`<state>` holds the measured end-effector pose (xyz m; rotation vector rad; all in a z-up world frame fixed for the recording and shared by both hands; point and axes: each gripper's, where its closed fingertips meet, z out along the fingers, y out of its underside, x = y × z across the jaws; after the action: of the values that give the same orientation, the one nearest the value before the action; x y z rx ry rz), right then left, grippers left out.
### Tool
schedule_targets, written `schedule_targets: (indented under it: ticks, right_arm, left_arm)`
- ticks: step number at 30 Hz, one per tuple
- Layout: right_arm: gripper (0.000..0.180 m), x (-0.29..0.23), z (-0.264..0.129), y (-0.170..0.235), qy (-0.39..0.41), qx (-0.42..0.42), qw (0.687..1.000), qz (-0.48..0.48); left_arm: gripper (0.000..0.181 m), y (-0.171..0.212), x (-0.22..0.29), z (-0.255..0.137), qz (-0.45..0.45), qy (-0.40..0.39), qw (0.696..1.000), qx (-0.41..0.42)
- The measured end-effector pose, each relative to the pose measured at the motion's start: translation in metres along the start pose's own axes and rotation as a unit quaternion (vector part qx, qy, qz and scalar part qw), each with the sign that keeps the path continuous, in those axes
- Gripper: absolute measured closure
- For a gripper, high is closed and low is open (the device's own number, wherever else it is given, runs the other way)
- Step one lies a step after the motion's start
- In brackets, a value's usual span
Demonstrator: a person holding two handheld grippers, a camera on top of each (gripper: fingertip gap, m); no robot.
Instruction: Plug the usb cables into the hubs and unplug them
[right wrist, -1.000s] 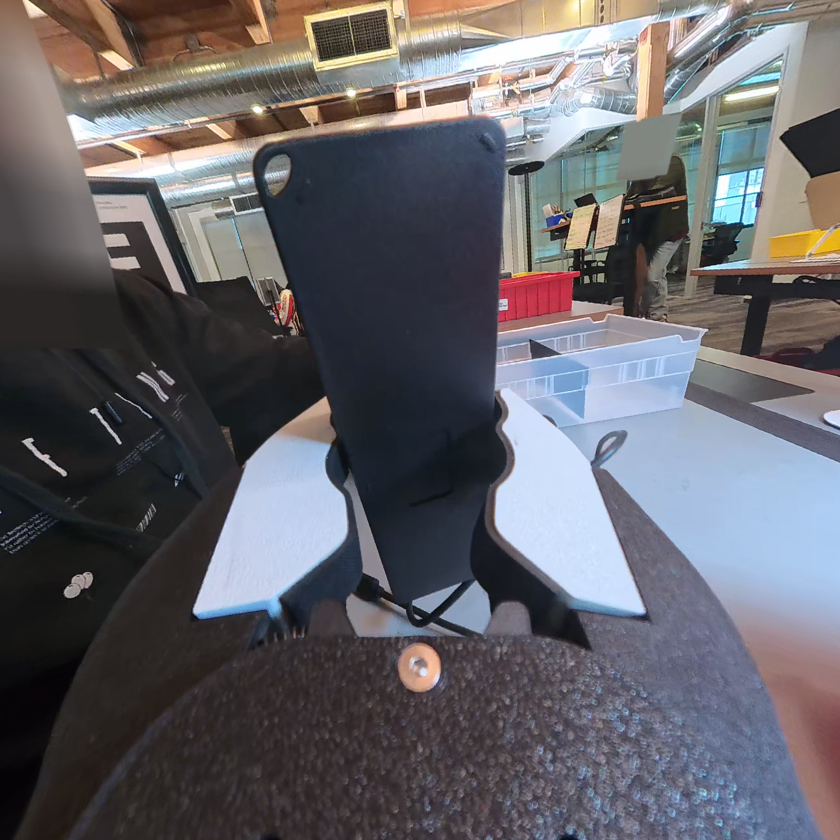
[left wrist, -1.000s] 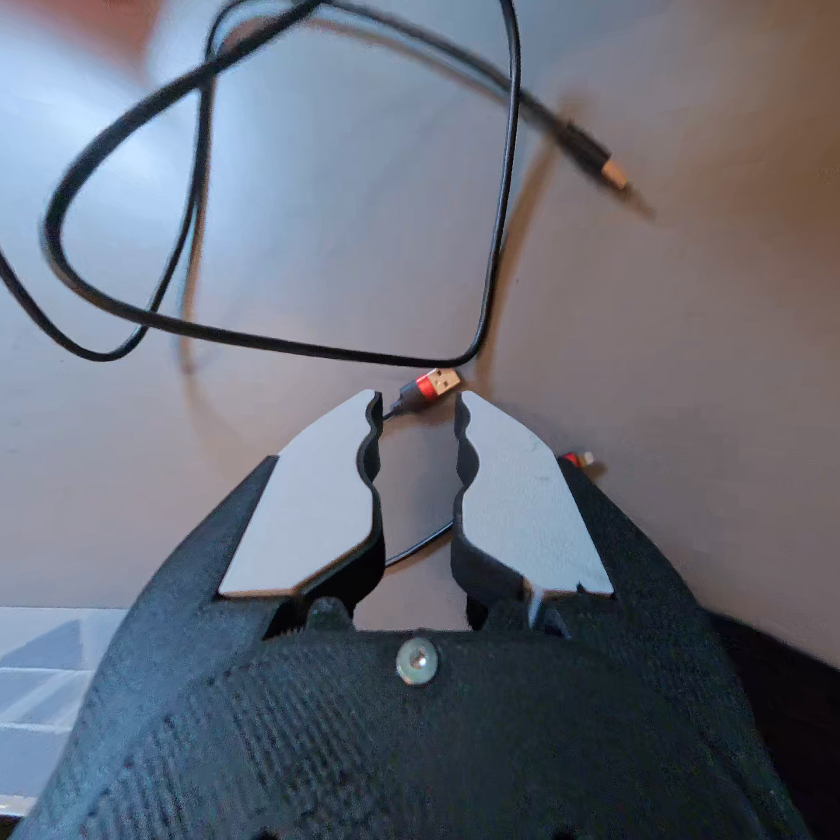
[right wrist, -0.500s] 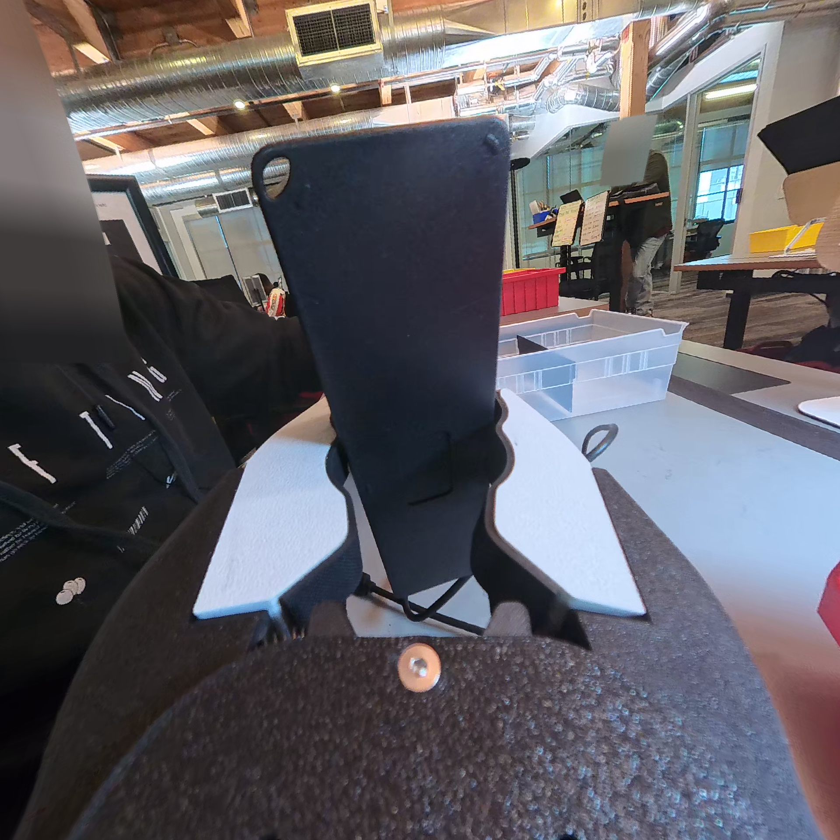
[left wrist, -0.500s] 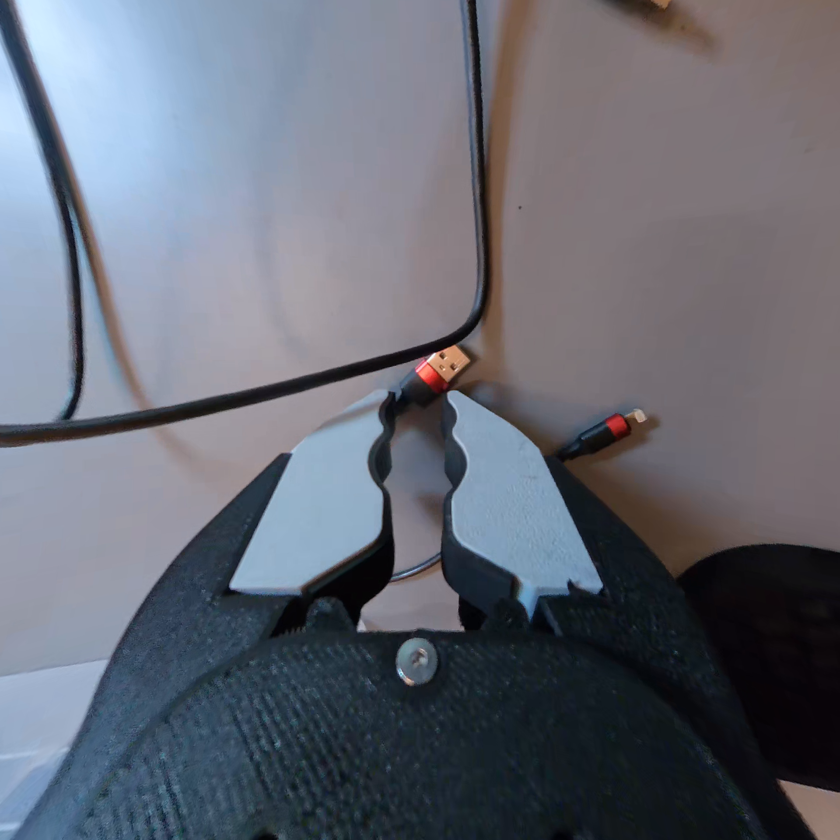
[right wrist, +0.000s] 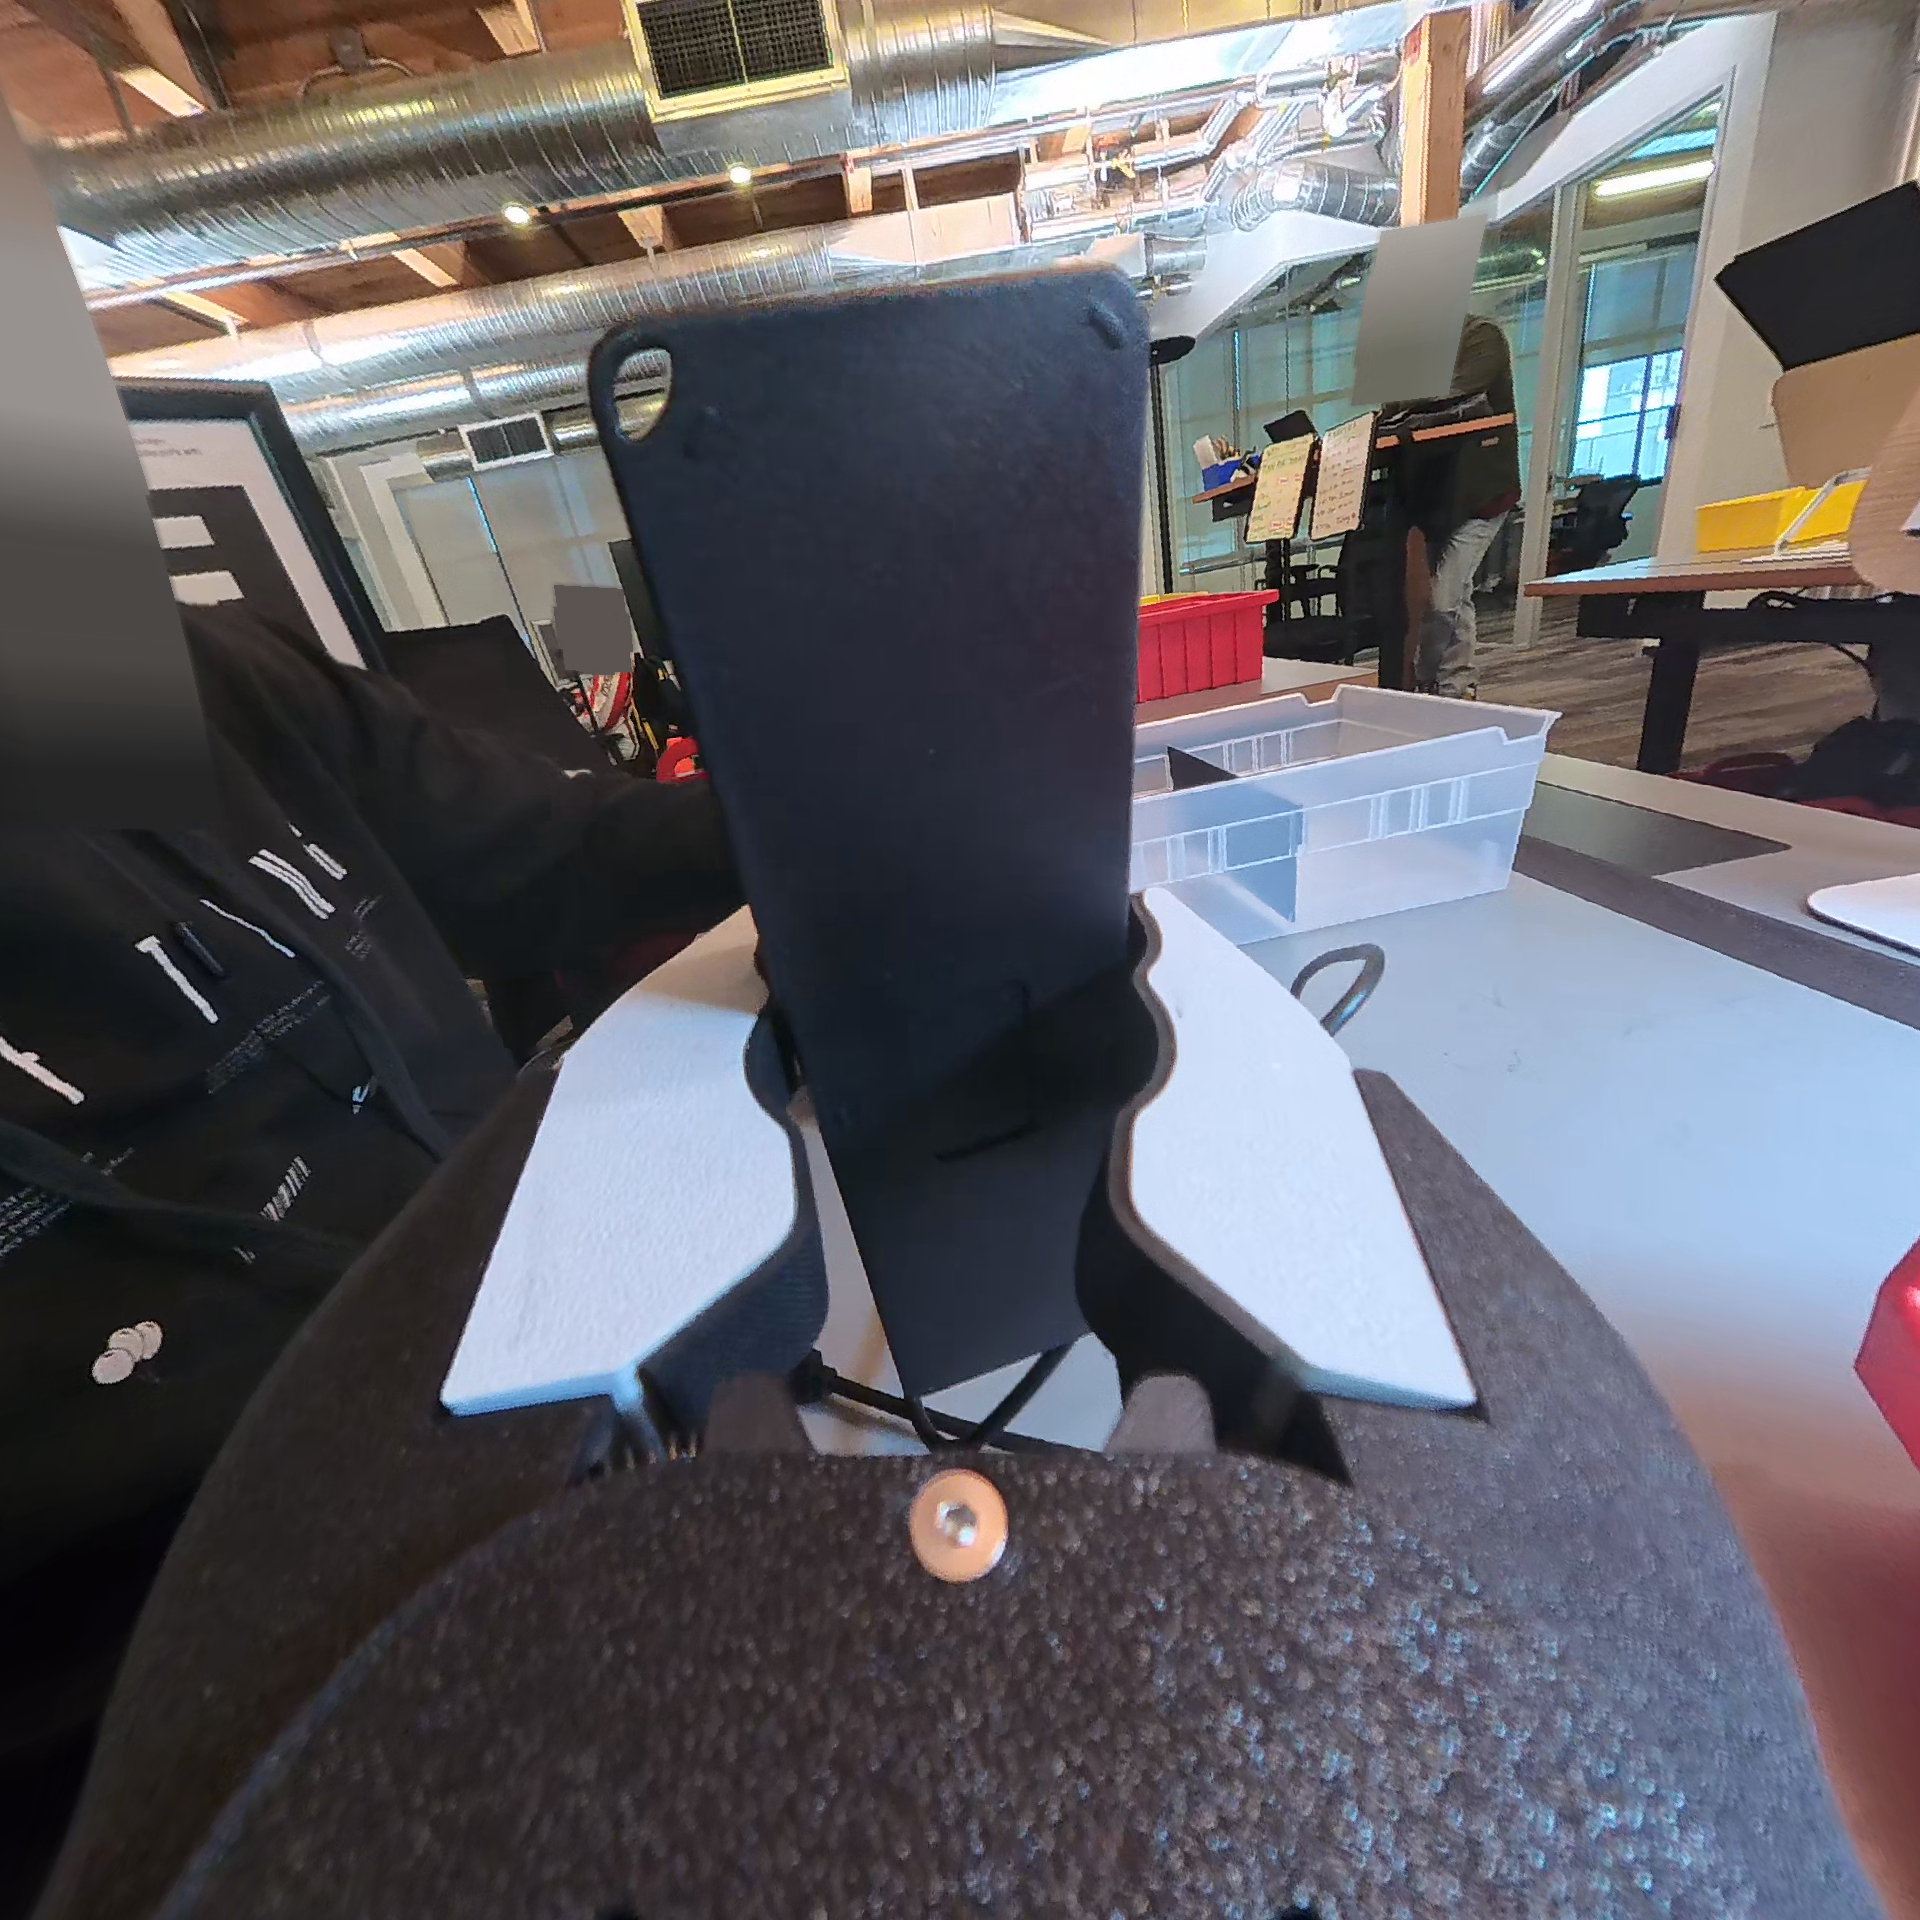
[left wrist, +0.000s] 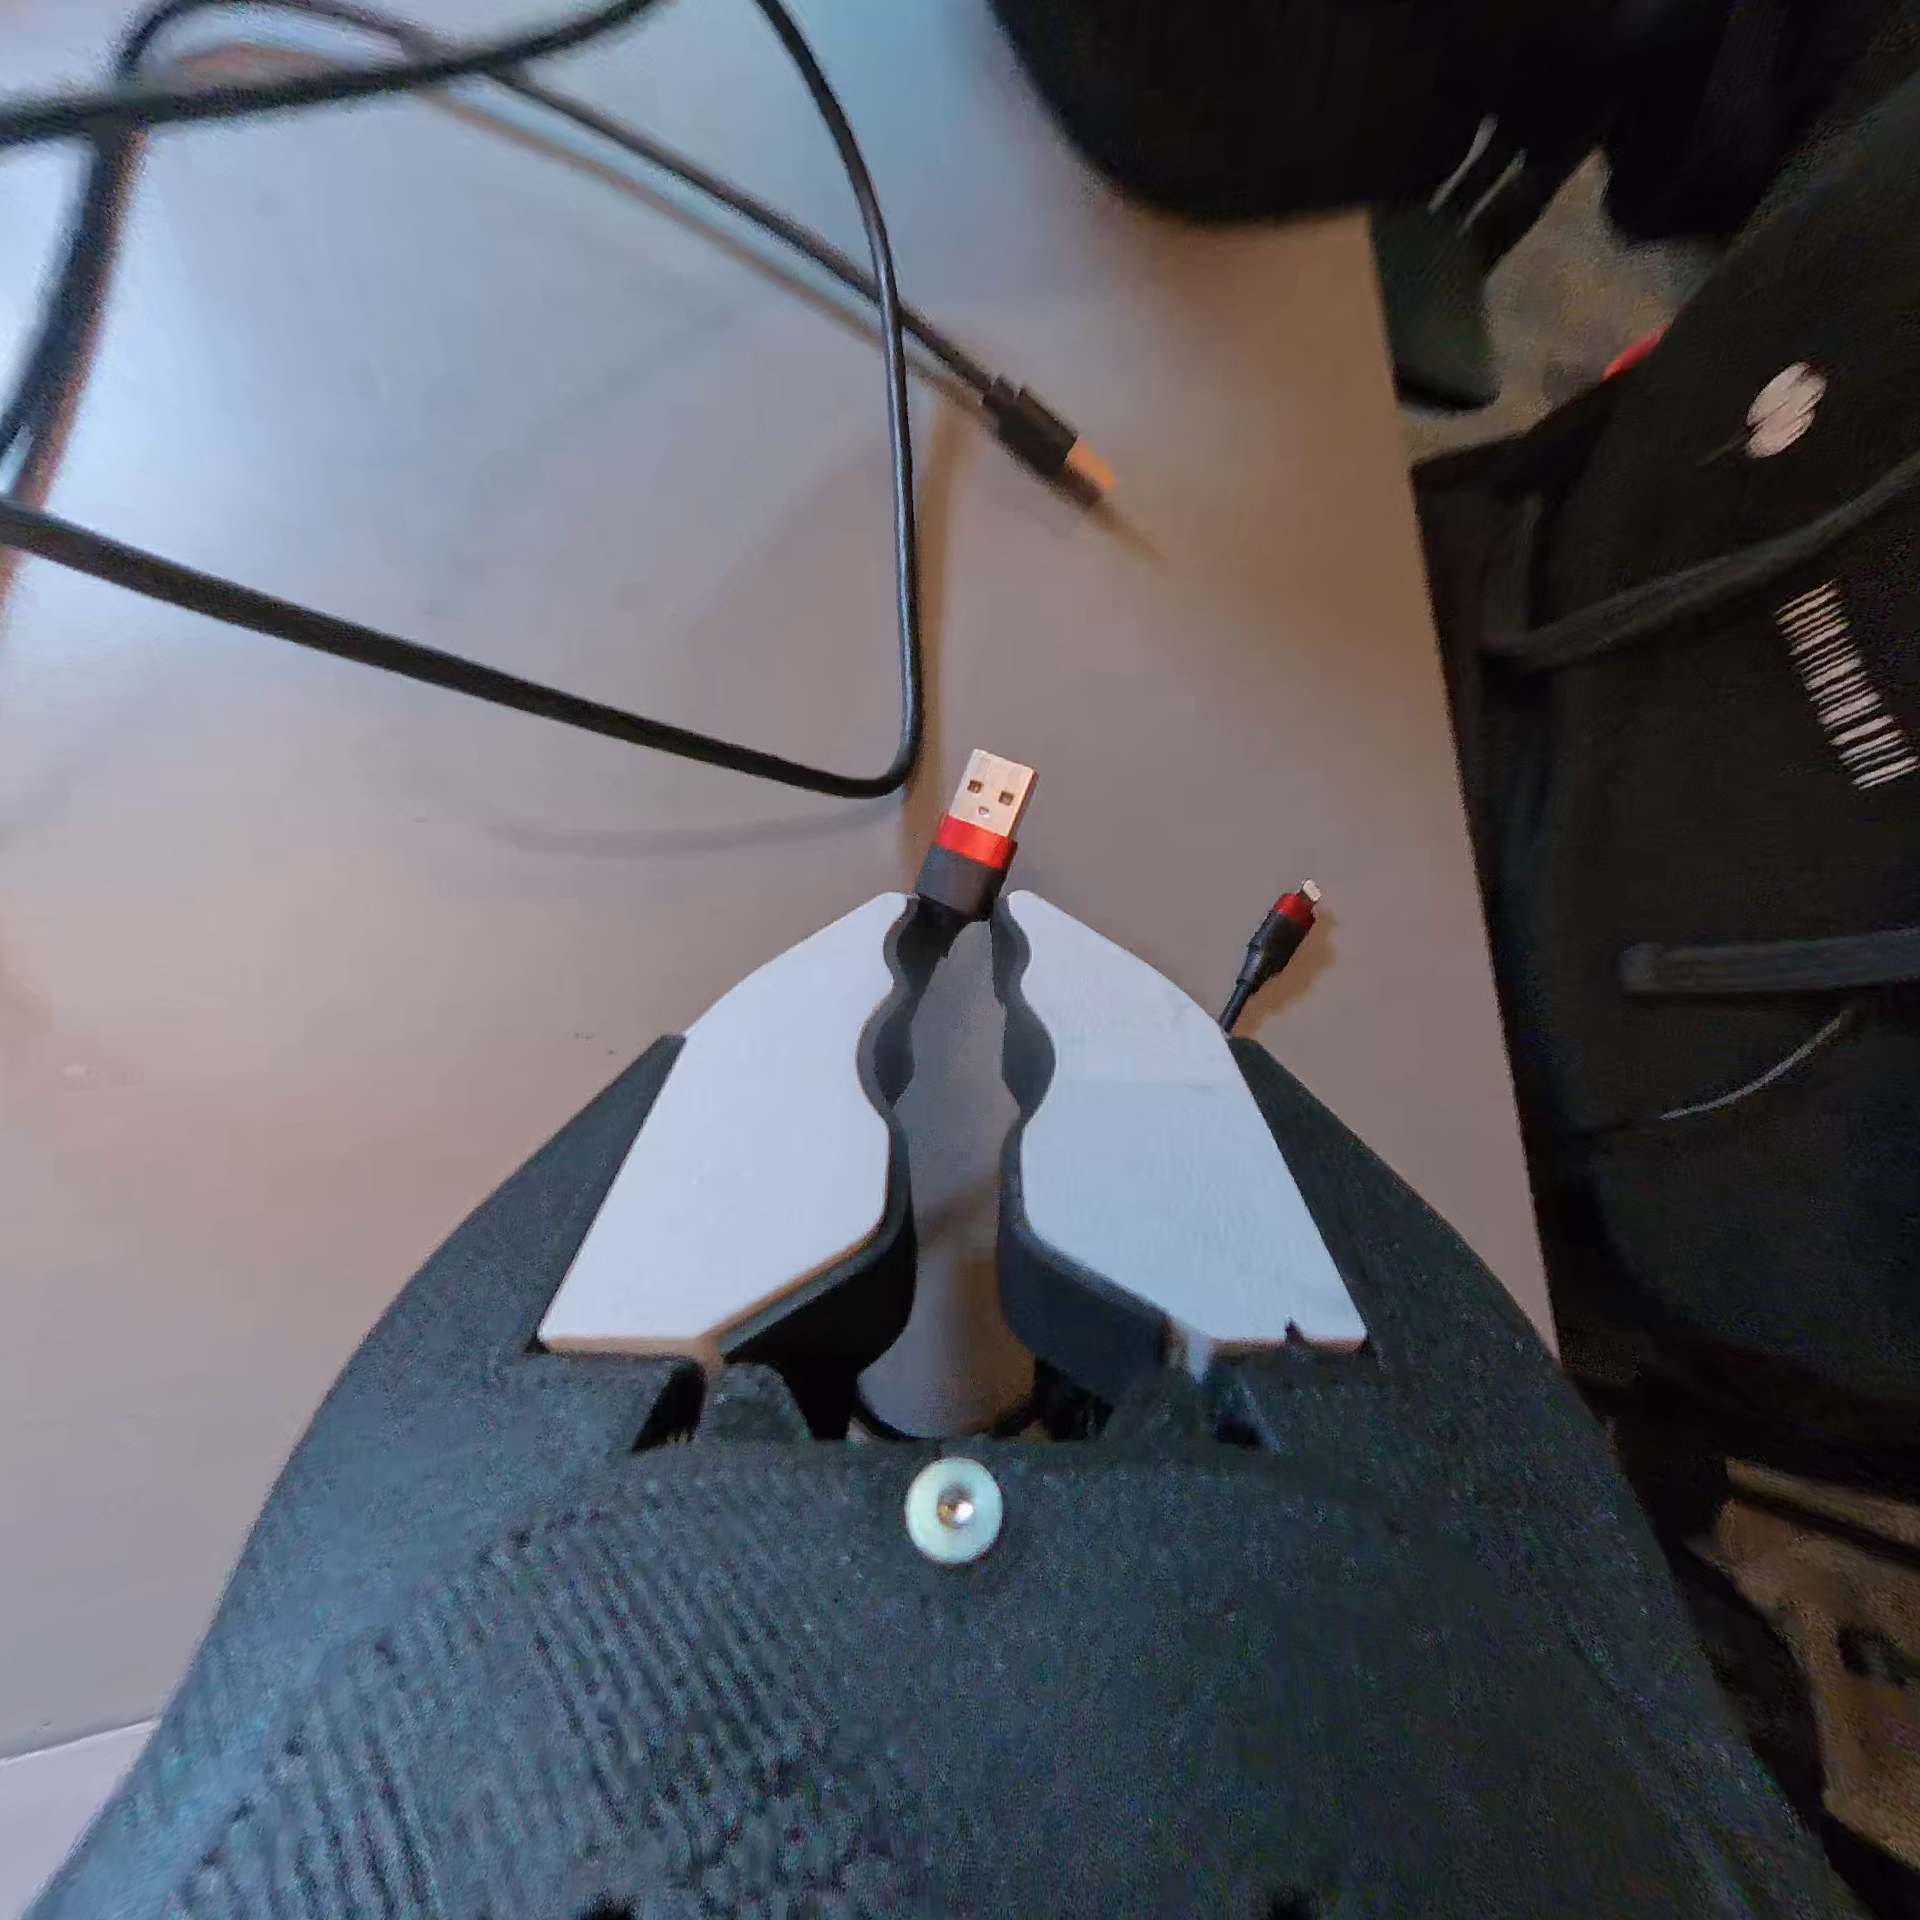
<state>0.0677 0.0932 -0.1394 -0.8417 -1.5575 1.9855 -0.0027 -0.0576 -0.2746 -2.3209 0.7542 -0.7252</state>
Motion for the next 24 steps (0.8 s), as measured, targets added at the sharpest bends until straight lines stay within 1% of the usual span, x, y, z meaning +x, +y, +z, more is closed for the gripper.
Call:
schedule_targets:
  ticks: [1, 5, 10, 11, 13, 16, 18, 20, 22, 24]
  right_arm:
    - [0.120, 0.001, 0.000, 0.001, 0.001, -0.001, 1.000, 0.001]
    - [0.120, 0.004, 0.001, 0.003, 0.006, -0.002, 1.000, 0.006]
    - [0.120, 0.004, 0.001, 0.003, 0.010, -0.002, 1.000, 0.005]
    - [0.121, 0.004, 0.001, 0.003, 0.010, -0.001, 1.000, 0.005]
    - [0.120, 0.005, 0.001, 0.003, 0.012, -0.001, 1.000, 0.004]
    - [0.120, 0.005, 0.001, 0.002, 0.012, 0.000, 1.000, 0.004]
    - [0.120, 0.005, 0.000, 0.002, 0.012, 0.000, 1.000, 0.003]
    - [0.120, 0.005, 0.001, 0.002, 0.013, -0.001, 1.000, 0.002]
    - [0.120, 0.005, 0.001, 0.002, 0.012, -0.001, 1.000, 0.003]
    - [0.120, 0.005, 0.001, 0.003, 0.012, -0.002, 1.000, 0.004]
  left_arm:
    - [0.169, -0.005, 0.002, -0.005, -0.005, 0.000, 1.000, 0.020]
    - [0.169, -0.031, 0.002, -0.031, 0.005, -0.036, 0.996, 0.087]
    - [0.169, -0.069, -0.002, -0.069, 0.025, -0.103, 0.978, 0.180]
    - [0.169, -0.077, -0.004, -0.078, 0.027, -0.124, 0.971, 0.201]
    - [0.169, -0.088, -0.013, -0.099, 0.025, -0.190, 0.953, 0.236]
    - [0.169, -0.088, -0.023, -0.120, 0.043, -0.304, 0.921, 0.240]
    - [0.169, -0.077, -0.025, -0.117, 0.065, -0.366, 0.905, 0.205]
    - [0.168, -0.059, -0.023, -0.094, 0.071, -0.388, 0.907, 0.147]
    - [0.168, -0.041, -0.014, -0.062, 0.069, -0.358, 0.925, 0.107]
    - [0.167, -0.026, 0.000, -0.034, 0.060, -0.302, 0.948, 0.080]
